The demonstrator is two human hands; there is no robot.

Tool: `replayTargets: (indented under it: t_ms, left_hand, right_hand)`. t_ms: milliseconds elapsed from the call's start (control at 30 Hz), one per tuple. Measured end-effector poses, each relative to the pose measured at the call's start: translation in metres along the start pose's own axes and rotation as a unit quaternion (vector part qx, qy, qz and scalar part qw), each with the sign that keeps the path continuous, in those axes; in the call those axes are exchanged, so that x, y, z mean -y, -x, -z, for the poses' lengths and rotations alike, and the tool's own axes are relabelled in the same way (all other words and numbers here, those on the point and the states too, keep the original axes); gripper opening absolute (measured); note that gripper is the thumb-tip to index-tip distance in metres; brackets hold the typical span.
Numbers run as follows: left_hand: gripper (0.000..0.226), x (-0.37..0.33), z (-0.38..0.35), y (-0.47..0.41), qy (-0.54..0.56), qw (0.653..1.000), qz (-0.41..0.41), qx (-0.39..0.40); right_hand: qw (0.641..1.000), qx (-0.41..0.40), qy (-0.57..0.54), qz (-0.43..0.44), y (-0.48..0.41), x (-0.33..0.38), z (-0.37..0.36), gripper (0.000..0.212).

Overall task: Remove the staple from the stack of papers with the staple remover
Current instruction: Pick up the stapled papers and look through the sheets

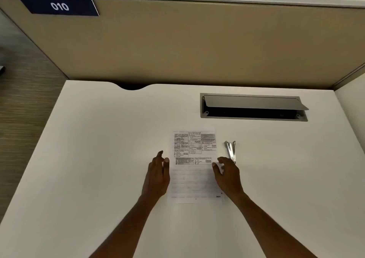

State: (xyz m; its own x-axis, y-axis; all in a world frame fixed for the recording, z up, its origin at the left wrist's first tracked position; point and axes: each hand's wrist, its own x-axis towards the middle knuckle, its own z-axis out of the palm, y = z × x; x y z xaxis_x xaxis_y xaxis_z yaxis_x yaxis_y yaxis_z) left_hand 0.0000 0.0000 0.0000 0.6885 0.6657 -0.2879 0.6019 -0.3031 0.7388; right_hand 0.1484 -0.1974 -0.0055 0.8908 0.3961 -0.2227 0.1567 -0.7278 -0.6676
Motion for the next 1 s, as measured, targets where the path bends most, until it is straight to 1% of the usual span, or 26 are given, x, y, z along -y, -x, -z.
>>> replayTargets:
  t_ms: [100,200,300,567,1000]
  left_hand:
    - [0.046,0.001,-0.009,-0.001,0.037,0.999,0.035,-0.012]
    - [0.043,0.000,-0.016,-0.003,0.056,0.995,0.084,-0.014]
    - [0.040,0.001,-0.023,-0.010,0.059,0.992,0.108,-0.031]
    - [0.051,-0.002,-0.032,-0.018,0.077,0.984,0.156,-0.045]
    - [0.044,-0.005,-0.032,-0.028,0.105,0.970,0.213,-0.046]
  right_hand:
    - [0.999,-0.017,-0.010,-0.033,-0.004,-0.001,-0.002,0.030]
    - [0.998,-0.011,0.009,-0.062,-0.007,-0.003,-0.006,0.033]
    - [0.997,-0.013,0.020,-0.076,-0.009,-0.006,-0.011,0.036]
    - [0.995,-0.021,0.010,-0.097,-0.014,-0.007,-0.016,0.037]
    - [0.994,-0.037,-0.003,-0.105,-0.014,-0.003,-0.020,0.031]
